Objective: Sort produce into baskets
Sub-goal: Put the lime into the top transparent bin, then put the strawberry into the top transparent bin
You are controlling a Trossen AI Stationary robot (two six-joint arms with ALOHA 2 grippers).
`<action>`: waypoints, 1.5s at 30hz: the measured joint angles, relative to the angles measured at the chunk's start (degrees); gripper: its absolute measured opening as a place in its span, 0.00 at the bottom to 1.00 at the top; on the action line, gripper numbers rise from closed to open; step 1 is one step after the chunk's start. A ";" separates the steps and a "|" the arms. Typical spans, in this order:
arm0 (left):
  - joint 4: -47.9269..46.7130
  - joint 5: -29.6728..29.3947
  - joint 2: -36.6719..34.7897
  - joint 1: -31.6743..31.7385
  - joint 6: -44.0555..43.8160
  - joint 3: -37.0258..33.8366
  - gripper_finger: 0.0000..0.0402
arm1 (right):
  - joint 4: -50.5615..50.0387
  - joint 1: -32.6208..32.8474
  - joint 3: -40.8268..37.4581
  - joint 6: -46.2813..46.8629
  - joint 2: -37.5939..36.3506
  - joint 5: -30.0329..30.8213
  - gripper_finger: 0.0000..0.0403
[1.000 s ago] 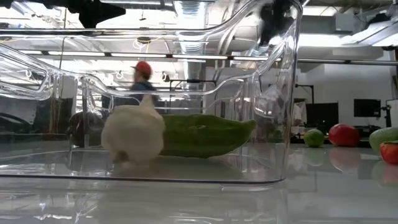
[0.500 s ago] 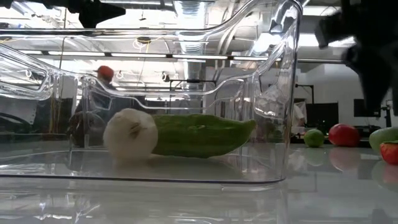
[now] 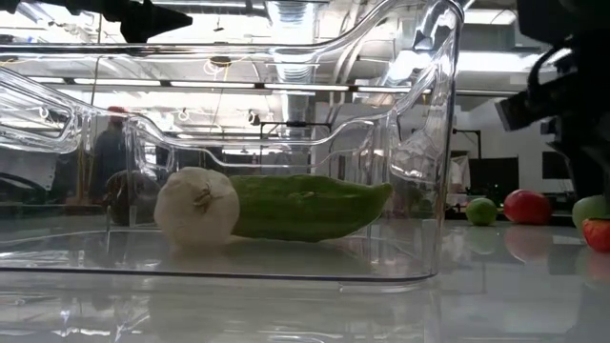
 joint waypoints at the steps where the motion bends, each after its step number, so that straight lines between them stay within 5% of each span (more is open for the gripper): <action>1: 0.08 0.00 0.00 0.00 0.00 0.00 0.70 | 0.05 0.00 -0.40 0.02 0.00 0.01 0.82; 17: 0.40 0.00 -0.01 0.00 0.07 0.00 0.70 | -3.75 -0.34 5.33 -2.57 -0.06 2.81 0.65; 24: 1.20 0.01 0.01 -0.01 0.04 0.00 0.70 | -4.42 -1.88 19.15 -9.42 -0.05 19.51 0.65; 30: 1.34 0.42 0.01 -0.01 0.04 0.00 0.70 | 17.86 -5.41 22.20 -30.42 -0.04 27.25 0.66; 36: 1.30 0.44 -0.01 0.00 0.02 0.00 0.70 | 35.59 -11.35 21.99 -44.58 2.71 24.71 0.72; 45: 1.01 0.44 0.01 0.01 0.84 0.00 0.70 | 26.69 -17.31 22.88 -34.81 2.52 7.31 0.91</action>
